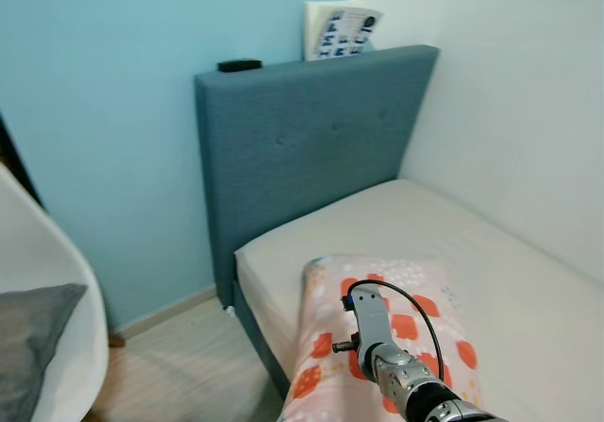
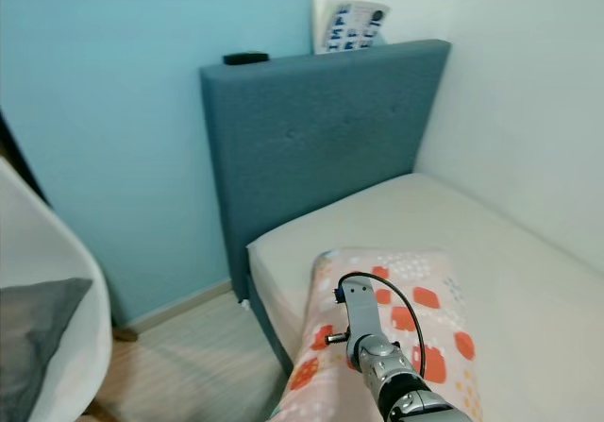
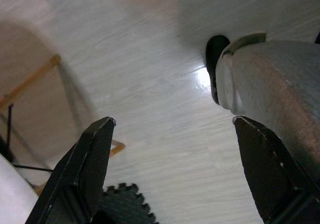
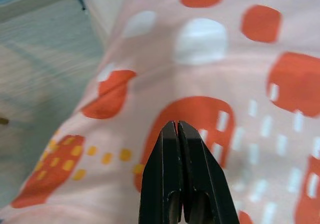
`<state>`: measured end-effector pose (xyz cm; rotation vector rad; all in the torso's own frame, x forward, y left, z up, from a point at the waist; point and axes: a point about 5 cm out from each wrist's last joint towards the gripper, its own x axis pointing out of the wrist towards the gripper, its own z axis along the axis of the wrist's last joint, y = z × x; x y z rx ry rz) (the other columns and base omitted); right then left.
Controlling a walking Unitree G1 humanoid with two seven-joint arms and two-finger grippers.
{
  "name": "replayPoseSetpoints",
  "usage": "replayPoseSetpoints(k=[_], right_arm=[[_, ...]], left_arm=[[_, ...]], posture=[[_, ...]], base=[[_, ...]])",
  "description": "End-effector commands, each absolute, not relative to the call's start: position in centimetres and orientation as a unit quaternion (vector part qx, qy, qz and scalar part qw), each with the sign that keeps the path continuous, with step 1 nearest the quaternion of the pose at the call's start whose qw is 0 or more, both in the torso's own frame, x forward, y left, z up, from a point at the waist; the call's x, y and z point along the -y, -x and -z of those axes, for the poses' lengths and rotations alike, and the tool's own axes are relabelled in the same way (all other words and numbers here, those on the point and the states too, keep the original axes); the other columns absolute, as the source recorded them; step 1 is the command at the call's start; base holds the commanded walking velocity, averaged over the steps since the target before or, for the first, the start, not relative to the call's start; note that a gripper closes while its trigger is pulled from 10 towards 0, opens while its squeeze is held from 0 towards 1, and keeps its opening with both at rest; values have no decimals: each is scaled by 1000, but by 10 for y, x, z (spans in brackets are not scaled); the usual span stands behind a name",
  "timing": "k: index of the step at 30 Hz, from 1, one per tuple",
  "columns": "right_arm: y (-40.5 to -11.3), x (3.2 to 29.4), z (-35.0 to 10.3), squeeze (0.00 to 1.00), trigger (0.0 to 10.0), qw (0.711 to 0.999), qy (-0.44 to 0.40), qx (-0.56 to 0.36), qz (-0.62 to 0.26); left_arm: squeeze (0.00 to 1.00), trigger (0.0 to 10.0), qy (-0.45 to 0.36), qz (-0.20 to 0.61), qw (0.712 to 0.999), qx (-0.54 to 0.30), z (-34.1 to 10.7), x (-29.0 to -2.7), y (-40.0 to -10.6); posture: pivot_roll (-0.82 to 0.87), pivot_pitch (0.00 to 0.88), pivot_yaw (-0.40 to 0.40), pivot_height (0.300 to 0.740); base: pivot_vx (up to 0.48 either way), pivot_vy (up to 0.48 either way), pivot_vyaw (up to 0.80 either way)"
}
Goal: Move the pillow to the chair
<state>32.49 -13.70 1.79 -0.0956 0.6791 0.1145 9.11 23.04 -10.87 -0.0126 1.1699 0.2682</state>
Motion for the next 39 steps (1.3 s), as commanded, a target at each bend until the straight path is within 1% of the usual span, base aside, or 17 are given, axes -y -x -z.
replayPoseSetpoints(k=[1,5,19,23,31,39], right_arm=[[-324,136,-17,0,10000,938,47,-339,-58],[-324,134,-17,0,10000,938,46,-337,-61],[-325,132,-18,0,10000,939,46,-334,-68],[-327,131,-21,0,10000,945,37,-319,-69],[-327,129,-21,0,10000,946,28,-315,-70],[-325,128,-19,0,10000,944,25,-320,-73]], left_arm=[[0,10000,37,-85,833,-546,111,-202,-103],[0,10000,34,-85,830,-550,111,-203,-103],[0,10000,29,-84,833,-545,111,-203,-103],[0,10000,28,-81,833,-546,111,-203,-103],[0,10000,18,-73,834,-547,111,-203,-102],[0,10000,8,-70,833,-549,111,-205,-100]], posture=[[114,47,-98,740],[114,46,-98,740],[113,39,-104,740],[111,40,-104,740],[109,50,-99,740],[108,56,-91,740]], base=[[-382,0,-625],[-456,0,-625],[0,0,-620],[0,0,-569],[0,0,0],[0,0,-764]])
